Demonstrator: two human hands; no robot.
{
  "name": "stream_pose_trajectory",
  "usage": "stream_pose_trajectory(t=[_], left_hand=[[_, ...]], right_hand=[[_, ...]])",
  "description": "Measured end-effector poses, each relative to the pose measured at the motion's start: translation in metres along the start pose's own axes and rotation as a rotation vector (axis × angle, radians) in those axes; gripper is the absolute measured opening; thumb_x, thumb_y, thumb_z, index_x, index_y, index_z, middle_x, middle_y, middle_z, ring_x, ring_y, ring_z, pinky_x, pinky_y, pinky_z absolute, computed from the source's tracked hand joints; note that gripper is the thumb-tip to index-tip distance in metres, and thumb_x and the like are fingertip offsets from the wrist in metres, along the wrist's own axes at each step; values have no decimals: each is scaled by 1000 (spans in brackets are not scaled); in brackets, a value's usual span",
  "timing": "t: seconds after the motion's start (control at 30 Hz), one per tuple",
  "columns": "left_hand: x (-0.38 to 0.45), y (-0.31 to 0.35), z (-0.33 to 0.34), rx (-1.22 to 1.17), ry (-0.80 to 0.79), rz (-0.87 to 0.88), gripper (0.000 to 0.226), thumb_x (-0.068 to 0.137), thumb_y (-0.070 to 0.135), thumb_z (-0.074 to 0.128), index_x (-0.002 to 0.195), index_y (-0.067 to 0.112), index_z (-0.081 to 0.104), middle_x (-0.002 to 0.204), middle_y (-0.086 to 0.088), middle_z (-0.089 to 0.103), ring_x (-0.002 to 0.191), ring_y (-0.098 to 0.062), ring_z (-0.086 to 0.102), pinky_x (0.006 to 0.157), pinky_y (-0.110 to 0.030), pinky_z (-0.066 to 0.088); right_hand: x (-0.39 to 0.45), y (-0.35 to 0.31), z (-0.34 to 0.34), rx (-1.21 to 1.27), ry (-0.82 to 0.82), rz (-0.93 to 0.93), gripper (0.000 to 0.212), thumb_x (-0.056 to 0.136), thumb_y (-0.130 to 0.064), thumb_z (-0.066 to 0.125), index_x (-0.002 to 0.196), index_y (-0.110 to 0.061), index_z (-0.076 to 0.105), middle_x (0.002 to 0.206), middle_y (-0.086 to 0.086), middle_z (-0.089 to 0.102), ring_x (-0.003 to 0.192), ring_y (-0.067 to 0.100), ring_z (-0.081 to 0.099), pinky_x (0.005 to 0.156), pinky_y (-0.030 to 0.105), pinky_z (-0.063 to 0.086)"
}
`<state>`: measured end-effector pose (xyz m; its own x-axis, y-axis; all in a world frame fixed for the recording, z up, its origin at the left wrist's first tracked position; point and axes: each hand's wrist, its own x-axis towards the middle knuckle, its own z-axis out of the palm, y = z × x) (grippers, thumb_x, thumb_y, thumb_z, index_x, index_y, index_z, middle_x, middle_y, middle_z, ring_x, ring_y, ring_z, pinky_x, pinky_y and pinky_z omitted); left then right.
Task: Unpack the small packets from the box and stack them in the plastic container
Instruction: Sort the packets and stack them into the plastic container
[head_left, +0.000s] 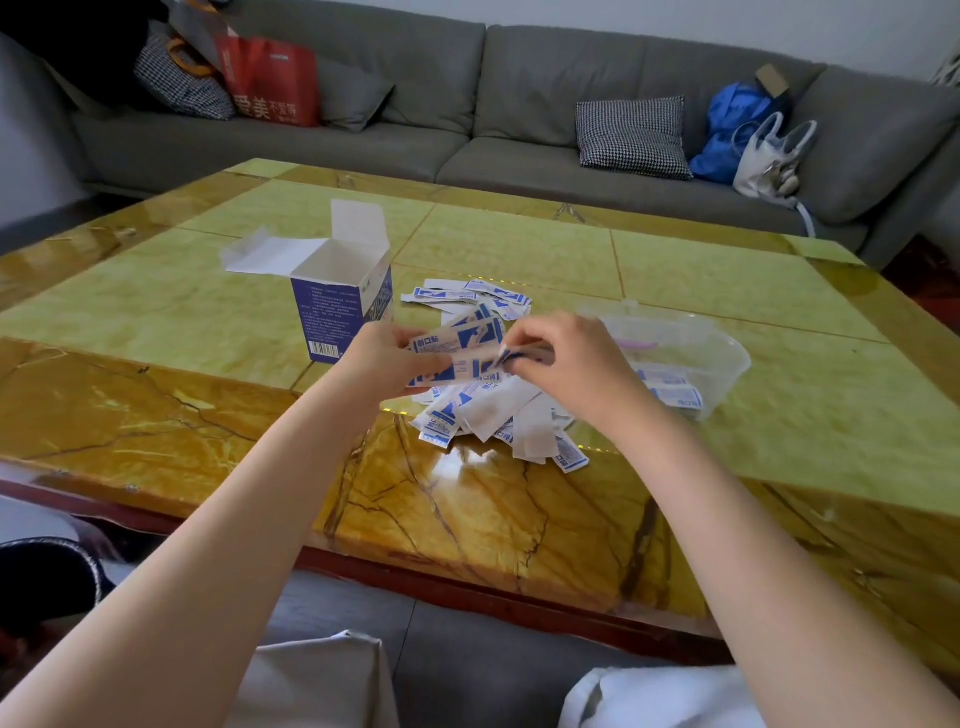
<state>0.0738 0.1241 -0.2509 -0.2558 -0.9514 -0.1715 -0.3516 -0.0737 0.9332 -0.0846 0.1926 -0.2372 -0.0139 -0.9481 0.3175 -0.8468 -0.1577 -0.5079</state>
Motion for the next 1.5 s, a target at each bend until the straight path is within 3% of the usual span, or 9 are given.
stream_pose_trajectory(t=[0.17, 0.37, 0.47, 0.63, 0.77, 1.03, 1.2, 1.3, 1.5], left_hand=[[-5, 2, 9, -99, -129, 31, 24, 84, 10, 65, 108, 9, 65, 91, -6, 69, 78, -15, 66, 69, -22, 58], [-5, 4, 13, -190, -48, -19, 14, 92, 15, 54, 98, 5, 62, 84, -5, 67, 76, -14, 64, 72, -25, 55], [-2, 2, 6, -369, 6, -47, 5, 90, 7, 55, 90, 7, 60, 81, -4, 67, 74, -12, 64, 73, -23, 53], [-4, 4, 8, -529, 6, -60, 9, 88, -1, 55, 91, 7, 57, 89, -9, 66, 74, -15, 69, 71, -22, 57], [-6, 6, 17, -615, -15, -51, 22, 89, -1, 55, 110, 0, 54, 103, -16, 66, 86, -22, 69, 75, -24, 58], [-17, 10, 35, -427, -122, -20, 12, 93, 9, 51, 102, 5, 59, 85, -7, 67, 66, -10, 66, 59, -16, 56], [-19, 10, 43, 126, -211, 120, 27, 96, 29, 45, 96, 9, 63, 92, -1, 64, 86, -15, 59, 83, -30, 49], [-16, 5, 38, 480, -262, 343, 32, 92, 34, 51, 120, 20, 58, 122, 2, 59, 117, -17, 51, 98, -33, 37], [-28, -22, 61, 960, -451, 638, 38, 88, 43, 54, 125, 47, 48, 148, 20, 26, 141, -17, 5, 115, -48, 2]], right_hand=[[-1, -4, 13, -65, -122, -31, 14, 80, -17, 70, 92, -9, 70, 116, 2, 51, 109, 16, 43, 94, 28, 35], [0, -2, 12, -6, -38, 3, 19, 83, -9, 65, 102, -11, 62, 97, 3, 63, 90, 15, 56, 67, 14, 38], [0, 4, 9, 141, 37, 107, 24, 84, -11, 65, 107, -13, 59, 94, 0, 59, 84, 11, 55, 62, 4, 36], [1, 6, 9, 692, 180, 480, 8, 87, -9, 61, 88, -1, 61, 92, 19, 68, 76, 25, 63, 72, 30, 46], [2, 2, 9, 1180, 80, 627, 11, 93, -7, 50, 91, -6, 60, 80, 9, 66, 68, 17, 63, 60, 28, 51], [5, -5, 19, 1246, 136, 716, 8, 91, -7, 54, 89, -7, 62, 82, 8, 64, 70, 19, 60, 65, 33, 49], [10, -5, 21, 1035, 232, 622, 23, 90, -10, 57, 112, -11, 50, 109, 10, 65, 86, 21, 64, 67, 33, 53], [9, -3, 6, 571, 318, 341, 19, 90, -11, 56, 105, -17, 45, 87, -12, 59, 71, -1, 55, 58, 6, 42], [-6, 6, -23, -145, -139, 138, 41, 88, -12, 57, 58, -18, 30, 57, -3, 34, 51, 8, 31, 46, 22, 20]])
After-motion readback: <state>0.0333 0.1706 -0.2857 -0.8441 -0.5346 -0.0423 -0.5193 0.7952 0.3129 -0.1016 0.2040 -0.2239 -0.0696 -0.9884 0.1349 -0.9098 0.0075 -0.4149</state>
